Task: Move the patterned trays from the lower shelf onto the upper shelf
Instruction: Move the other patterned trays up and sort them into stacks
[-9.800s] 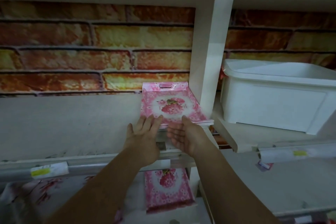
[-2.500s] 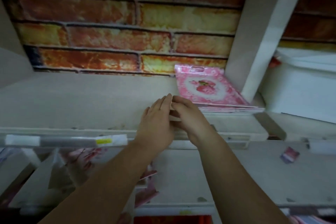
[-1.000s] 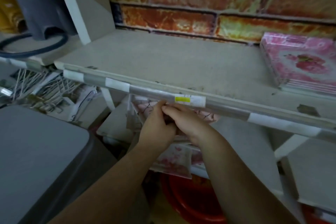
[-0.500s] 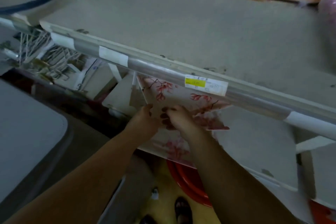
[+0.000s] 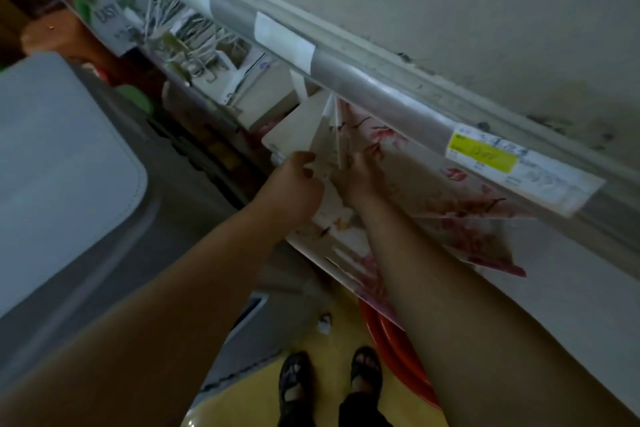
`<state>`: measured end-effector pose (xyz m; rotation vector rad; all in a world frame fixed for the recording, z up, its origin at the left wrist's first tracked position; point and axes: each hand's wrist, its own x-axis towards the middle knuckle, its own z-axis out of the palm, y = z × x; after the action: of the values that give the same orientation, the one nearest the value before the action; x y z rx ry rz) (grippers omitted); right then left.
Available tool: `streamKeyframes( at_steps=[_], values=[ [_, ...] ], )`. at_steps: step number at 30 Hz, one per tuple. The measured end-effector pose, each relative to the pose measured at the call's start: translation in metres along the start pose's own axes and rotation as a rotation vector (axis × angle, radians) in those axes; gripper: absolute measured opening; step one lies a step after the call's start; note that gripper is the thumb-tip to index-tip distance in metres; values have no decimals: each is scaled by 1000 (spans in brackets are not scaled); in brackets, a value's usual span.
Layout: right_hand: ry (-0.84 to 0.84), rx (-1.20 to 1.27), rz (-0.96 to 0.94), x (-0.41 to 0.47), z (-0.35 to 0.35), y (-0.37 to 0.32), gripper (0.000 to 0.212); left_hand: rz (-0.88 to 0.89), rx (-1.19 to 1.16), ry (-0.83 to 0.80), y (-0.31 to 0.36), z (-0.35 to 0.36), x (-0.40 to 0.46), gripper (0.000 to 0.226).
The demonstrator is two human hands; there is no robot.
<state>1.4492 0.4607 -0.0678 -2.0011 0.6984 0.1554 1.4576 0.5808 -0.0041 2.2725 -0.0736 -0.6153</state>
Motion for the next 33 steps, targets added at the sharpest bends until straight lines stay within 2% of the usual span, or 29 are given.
streamKeyframes(
  at_steps=[2, 4, 8, 12, 16, 23, 26, 29, 31, 33],
  values=[
    [17, -92, -18, 3, 3, -3, 68, 9, -23, 0, 1, -4, -5, 54],
    [46, -135, 26, 7, 5, -5, 69, 16, -29, 8, 2, -10, -11, 55],
    [90, -163, 112, 4, -2, -12, 53, 49, -68, 18, 5, -22, -22, 54],
    [13, -125, 80, -22, -8, -28, 46, 105, -100, 8, 12, -32, -37, 54],
    [120, -293, -115, -59, -19, -56, 46, 212, -86, 34, 23, -45, -60, 55],
    [400, -561, -193, -152, -52, -106, 25, 414, -103, 50, 22, -78, -114, 55],
    [479, -653, -214, -196, -53, -122, 20, 358, -263, 20, 20, -87, -141, 47],
    [556, -719, -236, -238, -57, -135, 14, 234, -568, -144, 13, -88, -164, 7],
    [579, -713, -225, -260, -64, -143, 15, 131, -737, -269, 9, -87, -177, 6],
    [610, -688, -221, -282, -70, -152, 15, 64, -806, -370, 6, -88, -188, 25]
  ],
)
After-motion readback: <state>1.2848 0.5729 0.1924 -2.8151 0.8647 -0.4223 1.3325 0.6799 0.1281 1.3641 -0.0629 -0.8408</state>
